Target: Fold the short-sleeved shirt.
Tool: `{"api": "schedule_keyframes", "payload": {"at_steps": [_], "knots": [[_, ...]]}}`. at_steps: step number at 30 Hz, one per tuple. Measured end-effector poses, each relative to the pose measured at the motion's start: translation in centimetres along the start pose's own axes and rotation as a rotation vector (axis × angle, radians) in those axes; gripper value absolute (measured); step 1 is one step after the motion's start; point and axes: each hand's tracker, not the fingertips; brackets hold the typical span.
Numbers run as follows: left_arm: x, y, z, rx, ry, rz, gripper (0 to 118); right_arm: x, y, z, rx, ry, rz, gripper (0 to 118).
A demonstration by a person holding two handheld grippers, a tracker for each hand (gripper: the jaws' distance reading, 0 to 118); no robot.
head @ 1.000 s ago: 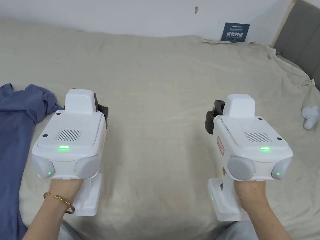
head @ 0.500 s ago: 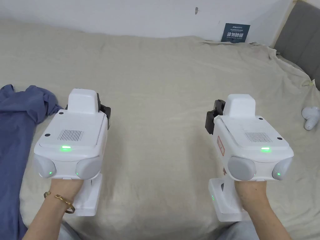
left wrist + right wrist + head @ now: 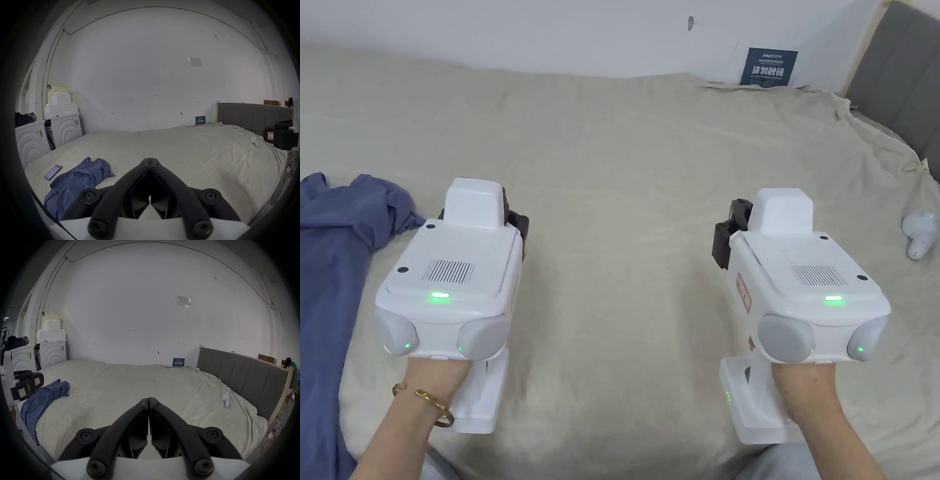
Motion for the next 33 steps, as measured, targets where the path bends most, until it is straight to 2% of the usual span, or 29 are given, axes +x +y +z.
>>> {"api": "schedule_keyframes", "payload": {"at_steps": [23, 28, 33], "knots": [[-0.5, 0.2, 0.3, 0.005, 0.009, 0.026, 0, -0.7, 0.7, -0.2, 0.014, 0.020, 0.009, 0], [-2.3, 0.4, 0.7, 0.013, 0.047, 0.026, 0, -3.0, 1.7, -0.8, 0.044, 0.065, 0.032, 0], [-5.9, 0.4, 1.9, 0.020, 0.141, 0.050, 0, -7.0, 2.3, -1.7, 0.060, 0.172, 0.059, 0]]}}
